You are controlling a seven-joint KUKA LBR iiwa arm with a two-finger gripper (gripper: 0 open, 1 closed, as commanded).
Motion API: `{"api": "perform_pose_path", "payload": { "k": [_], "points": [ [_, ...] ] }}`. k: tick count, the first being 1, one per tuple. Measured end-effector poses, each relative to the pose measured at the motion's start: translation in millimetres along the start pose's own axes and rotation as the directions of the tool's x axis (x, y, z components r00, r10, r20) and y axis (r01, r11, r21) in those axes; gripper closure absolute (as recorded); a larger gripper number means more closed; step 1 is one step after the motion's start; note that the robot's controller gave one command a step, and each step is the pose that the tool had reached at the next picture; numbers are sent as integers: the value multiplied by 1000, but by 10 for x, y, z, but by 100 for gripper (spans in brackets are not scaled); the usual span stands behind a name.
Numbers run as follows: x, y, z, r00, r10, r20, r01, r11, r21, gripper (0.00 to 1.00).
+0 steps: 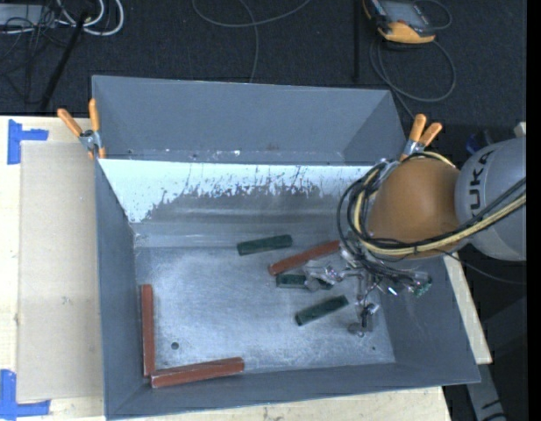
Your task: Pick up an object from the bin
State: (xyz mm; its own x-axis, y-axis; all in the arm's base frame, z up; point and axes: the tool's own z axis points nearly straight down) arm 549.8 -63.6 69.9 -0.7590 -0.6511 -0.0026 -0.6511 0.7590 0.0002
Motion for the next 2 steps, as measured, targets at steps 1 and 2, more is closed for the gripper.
{"api": "perform_pose_path", "payload": {
  "k": [1,2],
  "points": [
    [-19,-12,-30,1000,3,6,-3,1000,3,100],
    [8,-3,1,1000,3,-2,-3,1000,-1,0]
  ]
}}
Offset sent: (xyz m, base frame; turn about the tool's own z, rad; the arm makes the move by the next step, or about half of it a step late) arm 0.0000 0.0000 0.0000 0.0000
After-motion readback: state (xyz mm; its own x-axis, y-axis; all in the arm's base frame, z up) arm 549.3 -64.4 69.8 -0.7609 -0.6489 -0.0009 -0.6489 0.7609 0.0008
